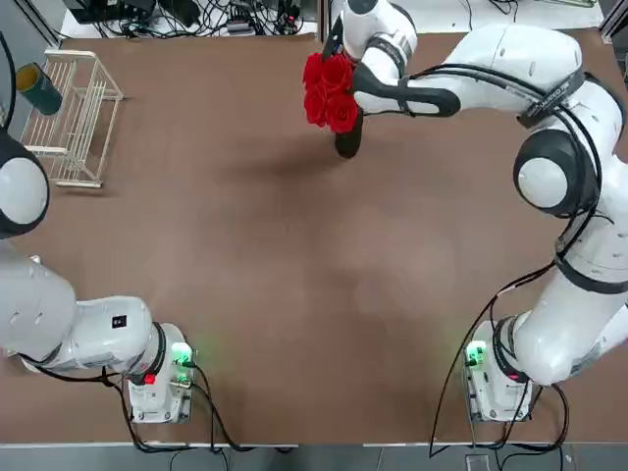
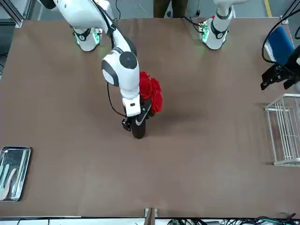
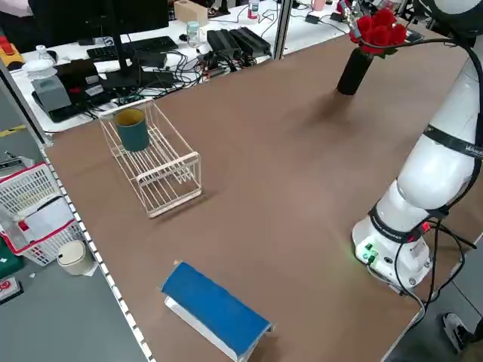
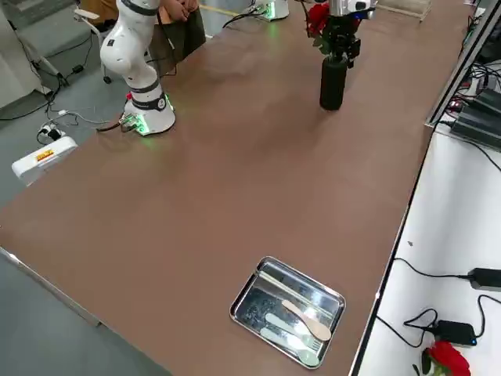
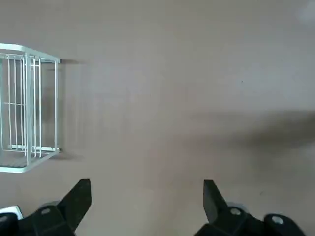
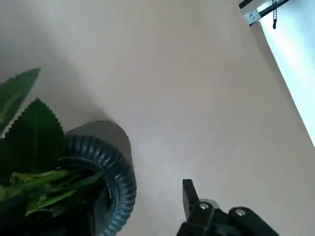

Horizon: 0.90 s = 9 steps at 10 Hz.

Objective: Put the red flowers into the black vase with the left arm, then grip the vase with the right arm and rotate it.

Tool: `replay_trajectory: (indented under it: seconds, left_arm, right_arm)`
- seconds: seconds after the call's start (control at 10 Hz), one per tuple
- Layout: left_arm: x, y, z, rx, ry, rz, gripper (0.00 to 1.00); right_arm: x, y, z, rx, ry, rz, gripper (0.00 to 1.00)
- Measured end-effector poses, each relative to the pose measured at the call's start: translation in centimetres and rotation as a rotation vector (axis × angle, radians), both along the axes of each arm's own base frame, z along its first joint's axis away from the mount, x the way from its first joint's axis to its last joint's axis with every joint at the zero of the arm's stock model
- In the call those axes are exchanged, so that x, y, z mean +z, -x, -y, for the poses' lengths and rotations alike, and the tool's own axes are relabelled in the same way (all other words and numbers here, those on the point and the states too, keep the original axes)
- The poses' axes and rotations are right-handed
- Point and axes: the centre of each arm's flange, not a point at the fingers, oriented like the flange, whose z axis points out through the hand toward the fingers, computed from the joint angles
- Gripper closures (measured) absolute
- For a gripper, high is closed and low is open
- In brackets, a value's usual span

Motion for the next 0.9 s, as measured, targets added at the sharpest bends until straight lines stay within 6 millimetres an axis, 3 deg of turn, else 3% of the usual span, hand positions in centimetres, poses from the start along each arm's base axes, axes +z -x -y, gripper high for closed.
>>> replay_trajectory:
  seconds: [0.9]
  left_arm:
    - [0.0,0.0,-0.1,0.001,0.0,0.0,0.0]
  right_arm:
    - [1.7,-2.0,2.7,-0.008,-0.052,-0.053,0.26]
